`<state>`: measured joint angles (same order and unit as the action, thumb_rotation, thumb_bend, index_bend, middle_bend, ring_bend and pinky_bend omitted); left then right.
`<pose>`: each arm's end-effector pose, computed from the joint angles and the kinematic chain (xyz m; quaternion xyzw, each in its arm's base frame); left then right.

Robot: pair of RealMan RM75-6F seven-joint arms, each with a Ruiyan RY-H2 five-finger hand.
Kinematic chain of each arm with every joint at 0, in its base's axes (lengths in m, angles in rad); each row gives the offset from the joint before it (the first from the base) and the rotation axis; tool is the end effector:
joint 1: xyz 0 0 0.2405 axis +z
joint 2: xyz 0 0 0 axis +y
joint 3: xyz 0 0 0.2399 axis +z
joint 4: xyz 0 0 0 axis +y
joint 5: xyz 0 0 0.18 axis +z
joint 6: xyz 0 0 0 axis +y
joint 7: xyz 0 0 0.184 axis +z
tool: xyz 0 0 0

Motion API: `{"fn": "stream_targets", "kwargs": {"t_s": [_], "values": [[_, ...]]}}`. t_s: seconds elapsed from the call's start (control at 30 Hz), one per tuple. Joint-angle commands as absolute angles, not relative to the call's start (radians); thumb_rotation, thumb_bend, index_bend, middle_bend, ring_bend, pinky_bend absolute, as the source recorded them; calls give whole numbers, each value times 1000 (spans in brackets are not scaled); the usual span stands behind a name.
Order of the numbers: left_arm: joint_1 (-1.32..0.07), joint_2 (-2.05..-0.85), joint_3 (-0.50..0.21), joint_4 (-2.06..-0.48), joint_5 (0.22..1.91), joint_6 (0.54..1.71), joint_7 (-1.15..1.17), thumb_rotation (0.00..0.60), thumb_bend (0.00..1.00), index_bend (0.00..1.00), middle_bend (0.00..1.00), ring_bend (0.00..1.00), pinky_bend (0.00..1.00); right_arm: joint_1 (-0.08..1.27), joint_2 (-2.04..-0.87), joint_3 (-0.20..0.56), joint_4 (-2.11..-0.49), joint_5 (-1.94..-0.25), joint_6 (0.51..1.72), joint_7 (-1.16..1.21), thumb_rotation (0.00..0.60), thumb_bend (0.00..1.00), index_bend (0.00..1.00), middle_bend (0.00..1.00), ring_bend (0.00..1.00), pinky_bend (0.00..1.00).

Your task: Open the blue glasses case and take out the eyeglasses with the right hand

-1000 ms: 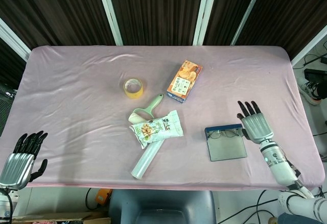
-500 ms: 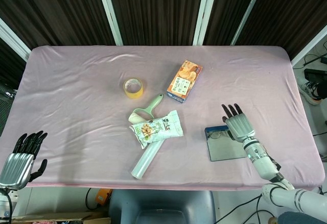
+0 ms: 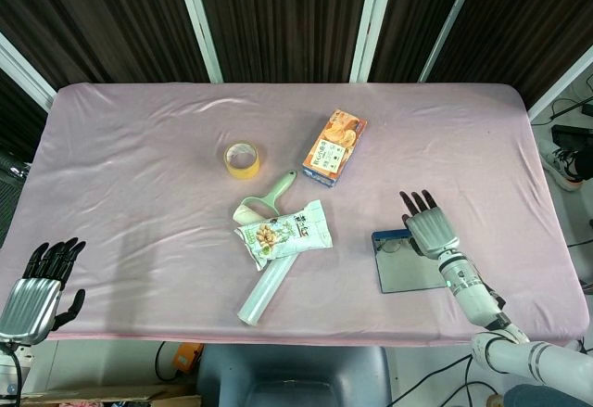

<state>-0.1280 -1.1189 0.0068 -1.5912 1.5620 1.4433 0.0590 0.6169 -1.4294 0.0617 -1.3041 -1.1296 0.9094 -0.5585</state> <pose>-0.2773 0.2183 0.1601 -0.6537 -0.3629 -0.3585 0.5590 -0.2487 -0.3572 0.0385 0.7873 -0.2702 0.1708 0.5273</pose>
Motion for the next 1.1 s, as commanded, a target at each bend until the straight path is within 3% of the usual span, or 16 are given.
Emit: {"fn": "stream_targets", "kwargs": {"t_s": [0.03, 0.77, 1.1], "values": [[-128, -1119, 7, -1591, 1562, 1443, 60, 600, 424, 0, 41, 66, 46, 617, -1429, 62, -1304, -1127, 910, -560, 600, 558, 575, 0, 0, 0], [-126, -1116, 7, -1591, 1563, 1446, 53, 600, 423, 0, 41, 66, 46, 616, -1447, 60, -1292, -1126, 923, -562, 600, 581, 640, 0, 0, 0], [-125, -1113, 9, -1591, 1567, 1449, 45, 600, 423, 0, 41, 65, 46, 585, -1455, 72, -1314, -1229, 1074, -540, 600, 581, 649, 12, 0, 0]]}}
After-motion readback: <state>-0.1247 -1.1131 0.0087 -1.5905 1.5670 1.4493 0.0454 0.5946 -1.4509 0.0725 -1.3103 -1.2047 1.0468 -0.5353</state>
